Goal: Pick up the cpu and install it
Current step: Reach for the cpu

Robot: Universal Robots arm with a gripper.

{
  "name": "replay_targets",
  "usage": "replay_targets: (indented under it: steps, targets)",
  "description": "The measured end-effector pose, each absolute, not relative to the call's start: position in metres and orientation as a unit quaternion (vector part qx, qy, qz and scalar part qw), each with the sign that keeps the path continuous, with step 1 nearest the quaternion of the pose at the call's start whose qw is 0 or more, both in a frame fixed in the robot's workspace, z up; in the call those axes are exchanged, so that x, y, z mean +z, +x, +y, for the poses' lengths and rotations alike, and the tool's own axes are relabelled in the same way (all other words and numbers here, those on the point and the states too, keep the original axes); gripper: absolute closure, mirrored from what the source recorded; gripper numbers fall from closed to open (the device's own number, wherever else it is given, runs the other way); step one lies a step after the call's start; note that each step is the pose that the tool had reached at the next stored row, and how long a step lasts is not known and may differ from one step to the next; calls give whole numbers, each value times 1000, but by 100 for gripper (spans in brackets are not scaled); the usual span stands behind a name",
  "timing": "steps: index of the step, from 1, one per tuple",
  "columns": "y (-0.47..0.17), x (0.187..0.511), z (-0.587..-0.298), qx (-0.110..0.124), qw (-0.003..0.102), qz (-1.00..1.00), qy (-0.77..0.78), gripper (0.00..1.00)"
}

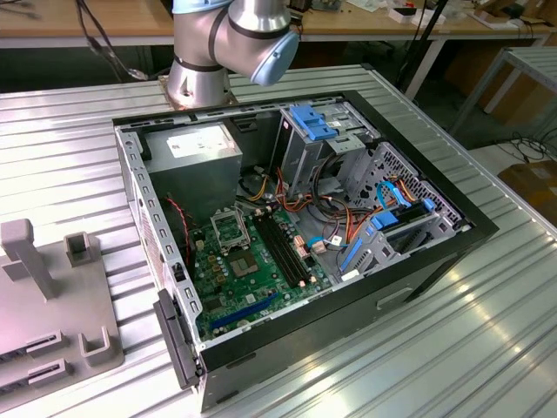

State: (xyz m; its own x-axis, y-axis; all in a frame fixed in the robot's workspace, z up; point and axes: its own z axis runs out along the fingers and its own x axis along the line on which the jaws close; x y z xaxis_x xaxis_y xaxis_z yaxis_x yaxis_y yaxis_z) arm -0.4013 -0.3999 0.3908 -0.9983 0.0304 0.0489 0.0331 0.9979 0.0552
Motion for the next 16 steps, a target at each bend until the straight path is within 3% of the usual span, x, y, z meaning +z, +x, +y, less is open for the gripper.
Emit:
replay_targets:
  steps: [16]
  targets:
    - [-409,391,-400,-28,24,-999,-16,89]
